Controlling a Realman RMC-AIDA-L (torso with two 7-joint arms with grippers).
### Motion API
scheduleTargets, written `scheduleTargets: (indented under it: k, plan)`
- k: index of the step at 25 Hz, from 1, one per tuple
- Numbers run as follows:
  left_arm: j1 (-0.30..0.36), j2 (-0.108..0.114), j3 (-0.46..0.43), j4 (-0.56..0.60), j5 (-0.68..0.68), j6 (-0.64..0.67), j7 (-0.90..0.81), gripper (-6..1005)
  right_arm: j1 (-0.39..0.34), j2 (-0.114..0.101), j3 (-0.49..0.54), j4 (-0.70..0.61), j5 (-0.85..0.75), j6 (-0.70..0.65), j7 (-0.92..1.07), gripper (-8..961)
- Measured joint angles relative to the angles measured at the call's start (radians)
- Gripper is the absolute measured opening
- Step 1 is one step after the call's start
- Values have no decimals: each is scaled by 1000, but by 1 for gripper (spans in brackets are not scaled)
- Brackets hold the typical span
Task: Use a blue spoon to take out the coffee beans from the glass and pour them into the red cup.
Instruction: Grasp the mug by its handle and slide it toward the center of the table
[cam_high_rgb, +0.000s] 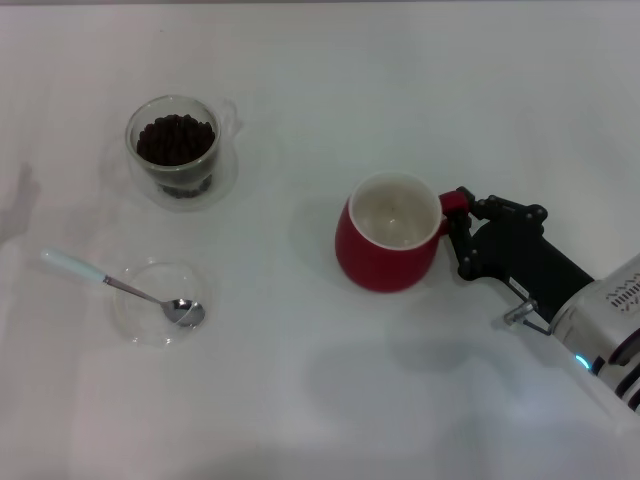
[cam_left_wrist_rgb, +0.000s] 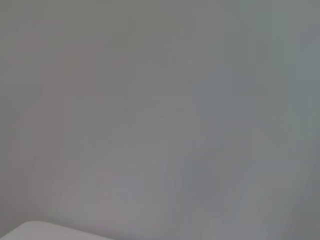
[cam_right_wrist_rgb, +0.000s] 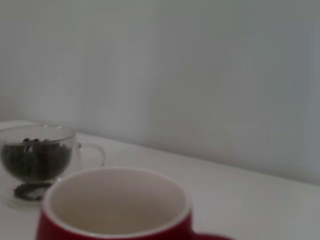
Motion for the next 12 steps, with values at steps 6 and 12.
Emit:
scheduleTargets:
  k: [6, 12]
  plan:
    - [-1, 0, 0, 2, 0, 0, 0, 861, -1, 0, 0, 3, -12, 1, 1, 125]
    - [-6, 0, 0, 1, 0, 0, 0, 861, -1, 0, 3, 8, -13, 5, 3, 122]
